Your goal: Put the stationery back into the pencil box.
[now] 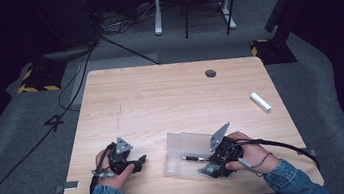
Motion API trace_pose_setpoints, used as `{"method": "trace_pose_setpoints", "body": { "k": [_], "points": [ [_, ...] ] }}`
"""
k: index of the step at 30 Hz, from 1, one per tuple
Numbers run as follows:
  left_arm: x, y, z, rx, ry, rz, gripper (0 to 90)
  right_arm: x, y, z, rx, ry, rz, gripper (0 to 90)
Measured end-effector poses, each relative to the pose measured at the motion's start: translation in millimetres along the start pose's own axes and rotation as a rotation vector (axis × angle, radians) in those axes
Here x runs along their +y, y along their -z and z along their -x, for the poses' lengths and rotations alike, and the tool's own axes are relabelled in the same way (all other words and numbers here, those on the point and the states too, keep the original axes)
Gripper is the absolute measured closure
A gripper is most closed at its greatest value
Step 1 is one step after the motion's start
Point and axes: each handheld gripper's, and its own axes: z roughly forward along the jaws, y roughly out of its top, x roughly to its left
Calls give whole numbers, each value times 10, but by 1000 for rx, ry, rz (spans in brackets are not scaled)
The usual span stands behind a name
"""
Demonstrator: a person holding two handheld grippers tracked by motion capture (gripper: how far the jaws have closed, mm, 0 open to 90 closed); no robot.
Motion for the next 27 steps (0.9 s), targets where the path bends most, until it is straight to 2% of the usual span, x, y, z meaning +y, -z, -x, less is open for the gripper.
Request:
{"method": "trace_pose_setpoints", "body": {
  "k": [4,10,15,21,23,27],
  "points": [
    [0,0,0,0,-1,0,215,-2,-14,-2,2,14,-4,407],
    [0,0,0,-1,0,0,215,-6,-8,-4,9,6,-9,414],
    [-1,-1,3,-3,3,0,215,0,-12,-12,23,27,-7,427],
    [-1,-1,2,-2,2,1,216,11,71,-5,-5,25,43,428],
    [-1,-1,3,-2,2,1,216,16,131,-11,-7,25,68,429],
    [-8,10,12,-4,-4,-2,217,20,282,2,-43,28,130,434]
  ]
}}
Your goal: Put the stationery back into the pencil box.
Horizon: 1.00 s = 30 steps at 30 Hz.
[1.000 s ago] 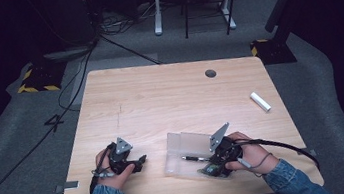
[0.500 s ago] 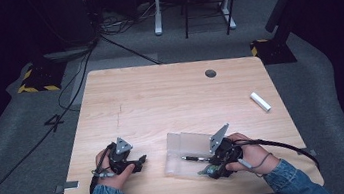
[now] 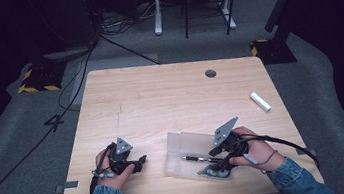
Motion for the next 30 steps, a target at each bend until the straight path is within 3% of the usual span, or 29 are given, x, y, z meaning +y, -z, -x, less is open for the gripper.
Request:
{"method": "trace_pose_setpoints", "body": {
  "k": [7,12,18,25,30],
  "points": [
    [-21,18,17,-2,10,0,217,42,311,96,-59,-23,106,434],
    [-18,16,9,-2,6,2,216,96,482,139,-117,-25,140,430],
    [0,-4,4,-5,7,-1,199,181,649,238,-210,-35,138,423],
    [16,-17,-7,-6,-4,-3,192,168,818,476,-308,-107,127,403],
    [18,-19,-7,-6,-3,-3,190,122,891,669,-346,-159,95,391]
  ]
}}
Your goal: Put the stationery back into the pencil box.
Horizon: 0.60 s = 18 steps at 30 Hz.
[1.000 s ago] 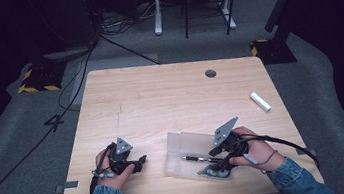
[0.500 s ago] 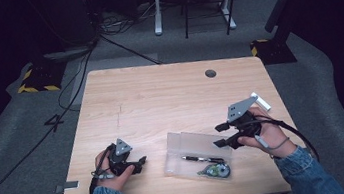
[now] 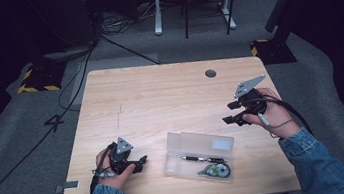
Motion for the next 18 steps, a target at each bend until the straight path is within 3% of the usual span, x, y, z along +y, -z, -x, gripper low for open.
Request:
{"method": "trace_pose_setpoints", "body": {
  "k": [7,11,18],
  "points": [
    [1,0,0,0,0,0,190,-37,-27,279,-42,-56,-17,353],
    [1,0,0,0,-1,-1,190,-134,-60,494,-74,-127,-23,333],
    [1,0,0,0,-1,-1,190,-376,-62,881,-169,-249,-38,354]
  ]
}}
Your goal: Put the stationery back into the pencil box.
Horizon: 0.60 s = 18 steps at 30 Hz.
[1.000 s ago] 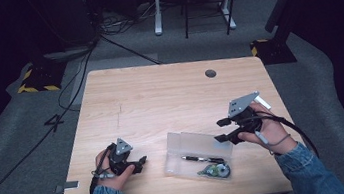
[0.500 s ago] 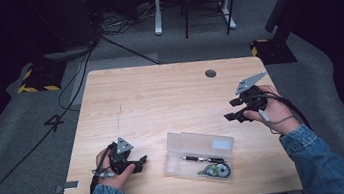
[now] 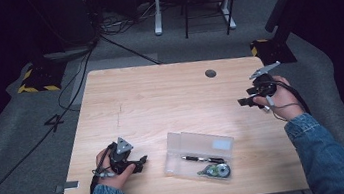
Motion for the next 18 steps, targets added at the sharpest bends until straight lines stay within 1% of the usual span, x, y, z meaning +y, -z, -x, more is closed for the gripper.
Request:
{"method": "trace_pose_setpoints", "body": {
  "k": [4,6,8,10,12,15,18],
  "points": [
    [0,0,0,0,0,0,190,-77,-46,160,-29,-23,-27,385],
    [0,0,1,1,0,0,190,-111,-76,218,-40,-35,-36,403],
    [0,0,1,1,1,0,190,-151,-100,285,-57,-49,-58,419],
    [0,0,2,1,1,0,190,-210,-127,362,-81,-66,-66,430],
    [0,0,1,1,0,-1,190,-257,-142,416,-88,-90,-76,443],
    [0,0,1,1,0,0,190,-371,-171,539,-106,-132,-96,454],
    [0,0,3,1,2,-1,190,-445,-204,595,-113,-160,-107,471]
  ]
}}
